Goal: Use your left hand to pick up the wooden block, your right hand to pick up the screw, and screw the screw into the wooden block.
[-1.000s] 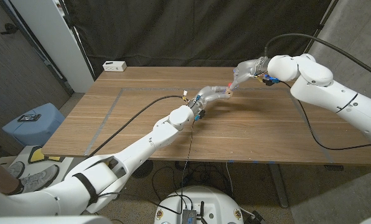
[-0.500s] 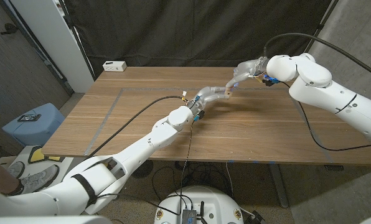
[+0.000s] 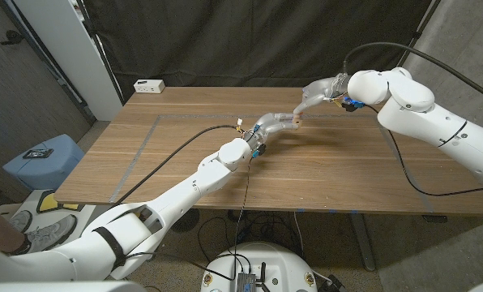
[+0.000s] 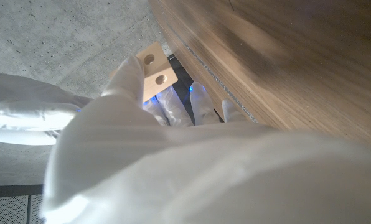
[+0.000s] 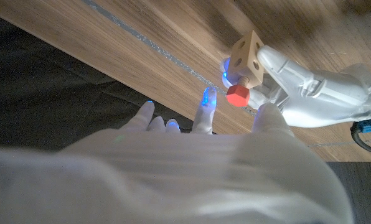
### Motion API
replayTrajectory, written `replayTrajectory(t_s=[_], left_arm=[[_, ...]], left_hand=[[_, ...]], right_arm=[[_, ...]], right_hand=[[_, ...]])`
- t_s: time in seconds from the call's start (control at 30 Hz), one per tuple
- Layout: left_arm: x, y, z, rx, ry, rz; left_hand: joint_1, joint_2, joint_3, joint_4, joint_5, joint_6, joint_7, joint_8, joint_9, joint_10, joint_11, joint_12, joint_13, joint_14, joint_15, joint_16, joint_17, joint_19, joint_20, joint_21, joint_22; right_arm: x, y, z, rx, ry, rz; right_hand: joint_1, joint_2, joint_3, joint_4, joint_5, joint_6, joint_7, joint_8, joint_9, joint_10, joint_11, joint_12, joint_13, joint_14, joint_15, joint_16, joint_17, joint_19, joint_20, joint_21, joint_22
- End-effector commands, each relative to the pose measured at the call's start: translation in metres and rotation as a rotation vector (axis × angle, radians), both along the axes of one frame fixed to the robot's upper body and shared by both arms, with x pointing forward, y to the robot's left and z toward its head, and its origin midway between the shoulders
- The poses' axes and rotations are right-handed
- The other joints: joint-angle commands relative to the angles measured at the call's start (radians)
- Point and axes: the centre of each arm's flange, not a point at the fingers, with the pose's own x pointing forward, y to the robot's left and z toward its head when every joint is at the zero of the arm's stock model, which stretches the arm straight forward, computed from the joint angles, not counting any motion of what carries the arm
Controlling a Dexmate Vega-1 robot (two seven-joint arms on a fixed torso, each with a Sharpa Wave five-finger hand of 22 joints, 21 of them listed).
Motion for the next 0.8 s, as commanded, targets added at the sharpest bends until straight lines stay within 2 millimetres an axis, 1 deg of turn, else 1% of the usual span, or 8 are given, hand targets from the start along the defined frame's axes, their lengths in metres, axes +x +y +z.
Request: replayTrajectory(t_s=[0.03, 0.07, 0.1, 0.2, 0.4, 0.53, 0.63, 0.8], left_arm=[[0.0003, 0.0004, 0.0012, 0.001, -0.001, -0.002], [0.0003, 0.0003, 0.0012, 0.001, -0.001, -0.002], [0.0003, 0.0002, 0.0013, 0.001, -0.001, -0.002], [0.0002, -0.0003, 0.0016, 0.003, -0.003, -0.003], [-0.0001, -0.0010, 0.0019, 0.004, -0.003, -0.003], [-0.0004, -0.0009, 0.0018, 0.005, -0.004, 0.000], [-0.0006, -0.0009, 0.0017, 0.004, -0.003, 0.001], [-0.0007, -0.0013, 0.0014, 0.004, -0.002, -0.002]], left_hand=[[0.004, 0.019, 0.017, 0.013, 0.004, 0.007, 0.003, 0.005, 0.005, 0.010, 0.000, 0.007, 0.078, 0.008, -0.070, 0.000, 0.003, 0.005, 0.006, 0.007, 0.005], [0.005, 0.019, 0.017, 0.013, 0.004, 0.007, 0.003, 0.005, 0.005, 0.010, 0.000, 0.007, 0.078, 0.008, -0.071, 0.000, 0.002, 0.005, 0.006, 0.007, 0.005], [0.005, 0.018, 0.017, 0.012, 0.004, 0.007, 0.002, 0.005, 0.005, 0.010, 0.000, 0.007, 0.078, 0.009, -0.071, 0.000, 0.002, 0.004, 0.006, 0.006, 0.005], [0.004, 0.018, 0.017, 0.012, 0.004, 0.007, 0.003, 0.005, 0.005, 0.010, 0.000, 0.007, 0.078, 0.008, -0.071, 0.000, 0.002, 0.004, 0.006, 0.006, 0.005], [0.004, 0.018, 0.018, 0.013, 0.004, 0.007, 0.003, 0.005, 0.005, 0.010, 0.000, 0.007, 0.077, 0.008, -0.071, -0.001, 0.002, 0.004, 0.006, 0.006, 0.005], [0.004, 0.018, 0.018, 0.012, 0.004, 0.007, 0.002, 0.005, 0.005, 0.010, 0.000, 0.007, 0.077, 0.008, -0.071, -0.001, 0.002, 0.005, 0.006, 0.007, 0.005], [0.004, 0.019, 0.018, 0.013, 0.004, 0.008, 0.002, 0.006, 0.005, 0.010, 0.000, 0.007, 0.077, 0.008, -0.071, -0.001, 0.002, 0.005, 0.005, 0.007, 0.005], [0.003, 0.018, 0.018, 0.013, 0.004, 0.008, 0.002, 0.006, 0.005, 0.010, 0.000, 0.007, 0.077, 0.008, -0.071, -0.001, 0.002, 0.005, 0.005, 0.007, 0.005]], right_arm=[[-0.0013, -0.0006, 0.0043, 0.009, 0.021, 0.055], [-0.0012, -0.0006, 0.0044, 0.010, 0.021, 0.057], [-0.0011, -0.0005, 0.0045, 0.010, 0.022, 0.059], [-0.0003, -0.0004, 0.0045, 0.011, 0.025, 0.066], [0.0016, -0.0010, 0.0042, 0.010, 0.032, 0.068], [0.0024, -0.0010, 0.0037, 0.011, 0.027, 0.071], [0.0030, -0.0011, 0.0033, 0.011, 0.025, 0.072], [0.0042, -0.0025, 0.0027, 0.015, 0.023, 0.072]], right_hand=[[0.038, 0.008, 0.018, -0.021, 0.006, -0.012, -0.001, -0.011, -0.007, -0.018, 0.001, -0.001, 0.002, -0.015, 0.004, -0.002, 0.002, -0.009, 0.000, -0.002, 0.002], [0.043, 0.010, 0.020, -0.025, 0.008, -0.015, 0.000, -0.013, -0.008, -0.022, 0.002, -0.002, 0.002, -0.015, 0.004, -0.002, 0.001, -0.009, 0.000, -0.001, 0.002], [0.062, 0.015, 0.031, -0.037, 0.013, -0.024, -0.003, -0.020, -0.013, -0.027, 0.002, 0.000, 0.002, -0.018, 0.004, -0.003, 0.001, -0.011, -0.001, -0.001, 0.001], [0.088, 0.017, 0.046, -0.054, 0.018, -0.043, -0.008, -0.033, -0.021, -0.042, 0.001, -0.001, 0.002, -0.024, 0.004, -0.004, 0.001, -0.012, -0.001, 0.000, 0.001], [0.115, 0.020, 0.062, -0.069, 0.026, -0.059, -0.013, -0.046, -0.031, -0.054, 0.003, 0.001, 0.002, -0.033, 0.002, -0.005, 0.000, -0.018, -0.001, -0.001, 0.001], [0.125, 0.021, 0.068, -0.073, 0.029, -0.053, -0.017, -0.046, -0.034, -0.057, 0.003, 0.001, 0.002, -0.034, 0.001, -0.005, 0.000, -0.019, -0.002, -0.001, 0.001], [0.140, 0.022, 0.076, -0.078, 0.032, -0.031, -0.024, -0.041, -0.038, -0.056, 0.000, 0.004, 0.002, -0.034, 0.001, -0.004, 0.000, -0.018, -0.002, 0.000, 0.001], [0.160, 0.022, 0.088, -0.083, 0.033, -0.006, -0.043, -0.037, -0.045, -0.051, -0.002, 0.009, 0.002, -0.033, -0.001, -0.002, -0.001, -0.016, -0.005, 0.001, 0.001]])
